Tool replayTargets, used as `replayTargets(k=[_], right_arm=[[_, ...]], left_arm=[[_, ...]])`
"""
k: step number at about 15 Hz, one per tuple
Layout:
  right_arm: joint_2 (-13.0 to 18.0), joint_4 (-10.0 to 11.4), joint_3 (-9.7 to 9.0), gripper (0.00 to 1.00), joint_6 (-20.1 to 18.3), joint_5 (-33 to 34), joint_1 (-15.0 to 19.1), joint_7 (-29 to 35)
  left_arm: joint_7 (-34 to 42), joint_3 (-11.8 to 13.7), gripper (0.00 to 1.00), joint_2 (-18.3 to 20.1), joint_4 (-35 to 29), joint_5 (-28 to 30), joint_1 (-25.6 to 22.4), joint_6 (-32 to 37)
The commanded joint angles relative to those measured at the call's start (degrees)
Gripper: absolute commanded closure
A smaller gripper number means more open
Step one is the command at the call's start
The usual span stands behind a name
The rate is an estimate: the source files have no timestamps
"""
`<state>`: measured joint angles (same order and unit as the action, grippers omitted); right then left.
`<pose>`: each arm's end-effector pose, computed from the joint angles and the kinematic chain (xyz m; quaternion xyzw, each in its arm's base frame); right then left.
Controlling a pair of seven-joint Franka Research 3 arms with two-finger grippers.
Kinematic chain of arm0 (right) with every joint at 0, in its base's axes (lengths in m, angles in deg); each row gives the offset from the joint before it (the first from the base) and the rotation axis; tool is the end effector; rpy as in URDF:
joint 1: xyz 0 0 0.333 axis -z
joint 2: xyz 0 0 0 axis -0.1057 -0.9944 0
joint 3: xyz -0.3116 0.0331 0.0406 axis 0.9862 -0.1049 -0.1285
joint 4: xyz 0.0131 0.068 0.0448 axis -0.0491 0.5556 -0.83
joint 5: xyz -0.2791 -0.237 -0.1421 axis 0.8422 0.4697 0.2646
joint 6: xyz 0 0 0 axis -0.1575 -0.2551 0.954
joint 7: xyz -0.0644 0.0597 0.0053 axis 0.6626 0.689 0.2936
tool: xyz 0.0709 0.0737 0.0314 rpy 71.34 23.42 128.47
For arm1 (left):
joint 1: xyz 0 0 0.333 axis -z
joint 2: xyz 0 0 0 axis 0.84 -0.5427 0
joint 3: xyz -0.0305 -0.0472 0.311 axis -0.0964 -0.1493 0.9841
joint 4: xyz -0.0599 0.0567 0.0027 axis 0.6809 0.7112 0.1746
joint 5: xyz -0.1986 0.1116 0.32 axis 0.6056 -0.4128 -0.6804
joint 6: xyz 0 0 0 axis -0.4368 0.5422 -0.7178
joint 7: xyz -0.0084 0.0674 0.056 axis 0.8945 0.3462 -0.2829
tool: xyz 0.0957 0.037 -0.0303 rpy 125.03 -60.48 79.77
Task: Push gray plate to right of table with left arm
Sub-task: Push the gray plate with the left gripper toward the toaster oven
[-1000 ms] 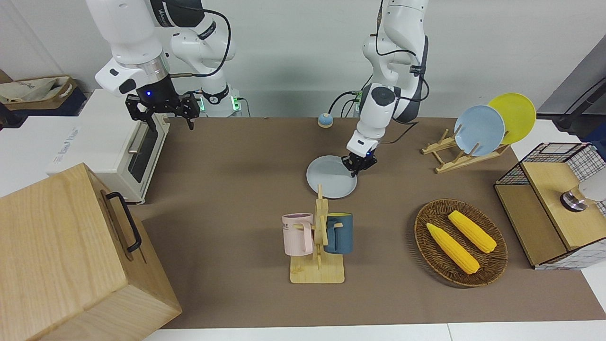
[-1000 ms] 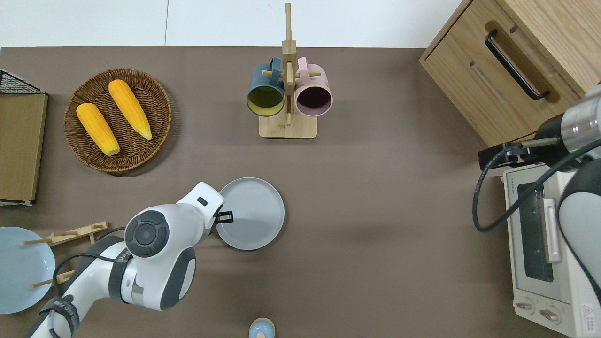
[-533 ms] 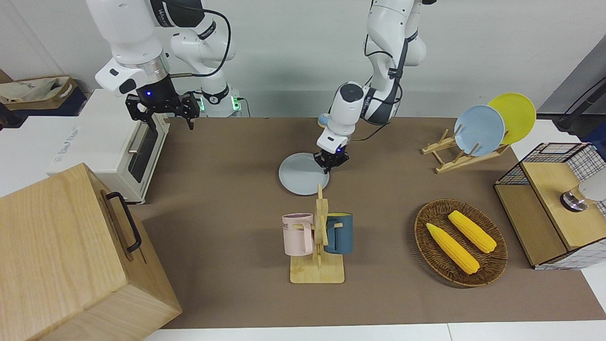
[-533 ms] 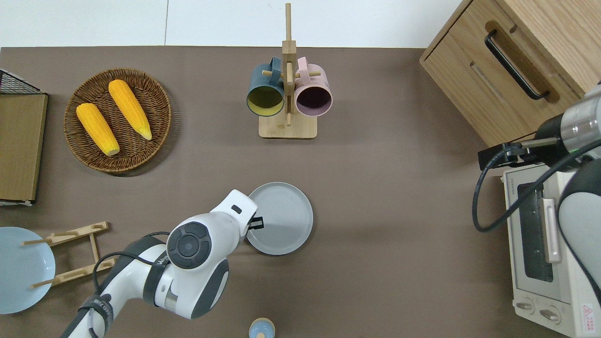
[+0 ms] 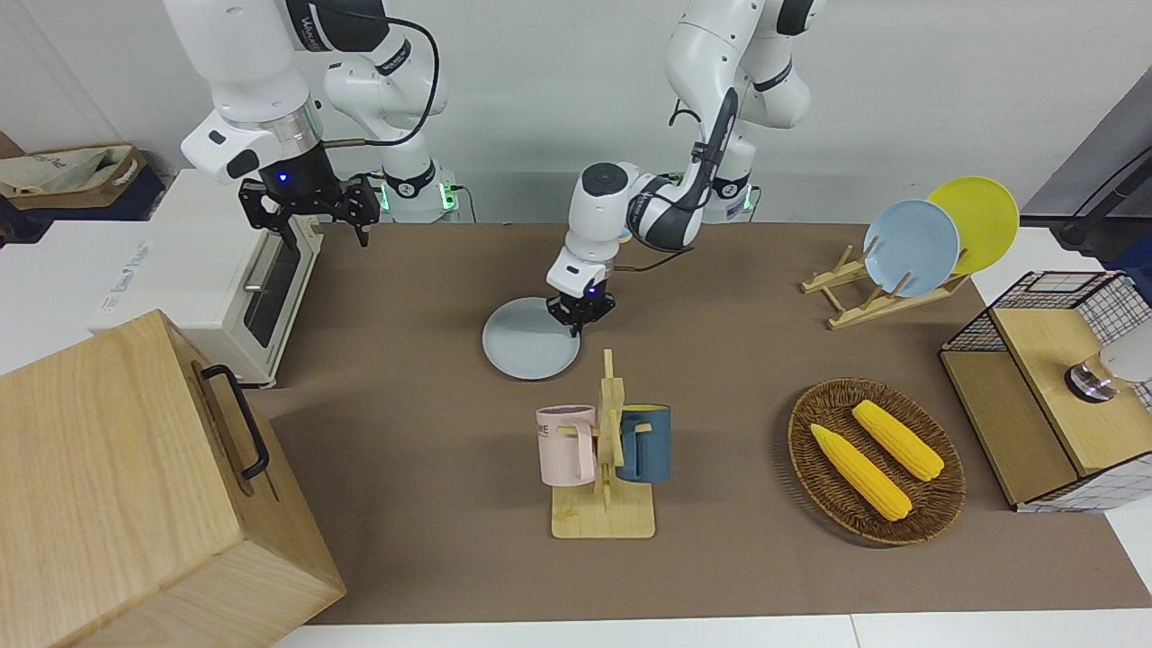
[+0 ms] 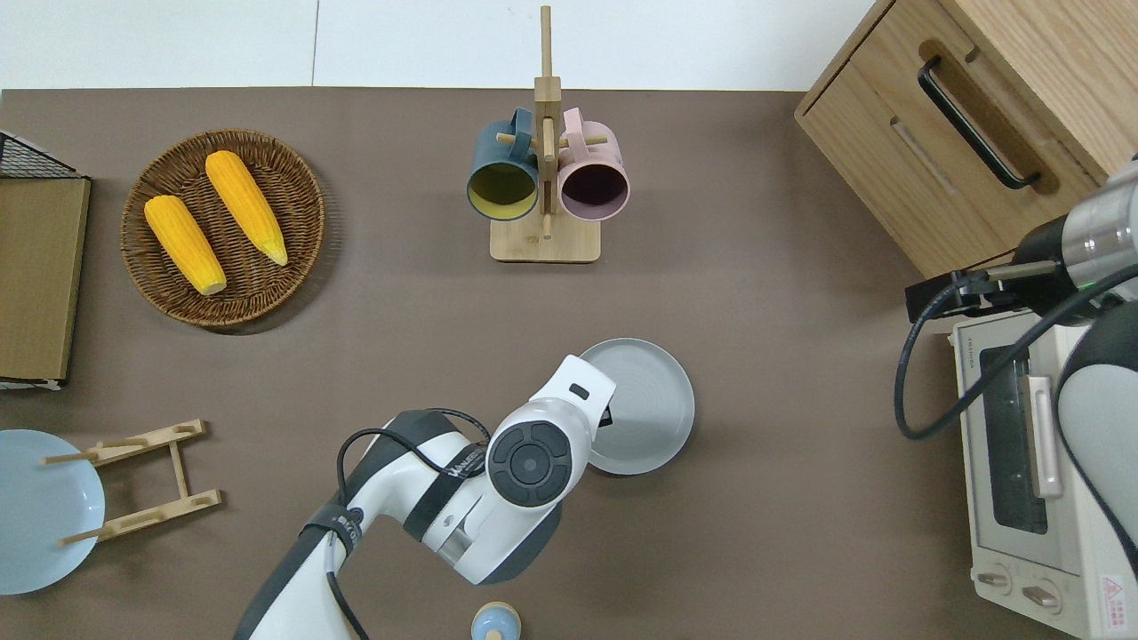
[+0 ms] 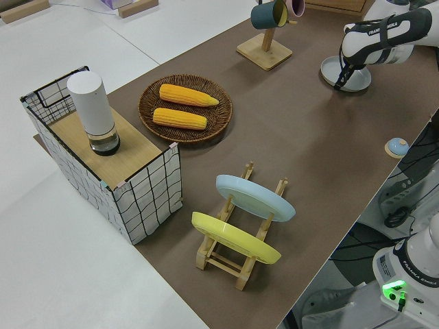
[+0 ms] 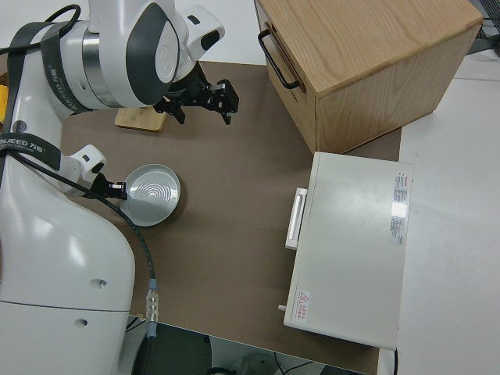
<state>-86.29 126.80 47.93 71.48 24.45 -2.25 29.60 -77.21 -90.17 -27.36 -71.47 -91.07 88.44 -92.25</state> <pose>0.5691 0.0430 0.6254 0.9994 0.0314 -0.0073 0.0150 0.4453 -0.4006 0.2987 0.9929 0.0840 0.0485 0.0684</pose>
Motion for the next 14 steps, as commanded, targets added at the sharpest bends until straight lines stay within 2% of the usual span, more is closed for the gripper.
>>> replayTargets(k=[1, 9, 14], right_arm=[[0.33, -0.08, 0.01, 0.017, -0.59, -0.4, 0.04, 0.18], [0.33, -0.08, 0.01, 0.017, -0.59, -0.4, 0.04, 0.18], [0.33, -0.08, 0.01, 0.017, -0.59, -0.4, 0.04, 0.18]], left_arm=[[-5.41, 0.52, 1.0, -7.56, 8.57, -1.37, 4.11, 2.64], [-10.08, 0.52, 1.0, -11.96, 15.88, -1.28, 8.95, 3.97], [-10.08, 0.43, 1.0, -13.28, 18.34, -1.11, 9.48, 3.97]])
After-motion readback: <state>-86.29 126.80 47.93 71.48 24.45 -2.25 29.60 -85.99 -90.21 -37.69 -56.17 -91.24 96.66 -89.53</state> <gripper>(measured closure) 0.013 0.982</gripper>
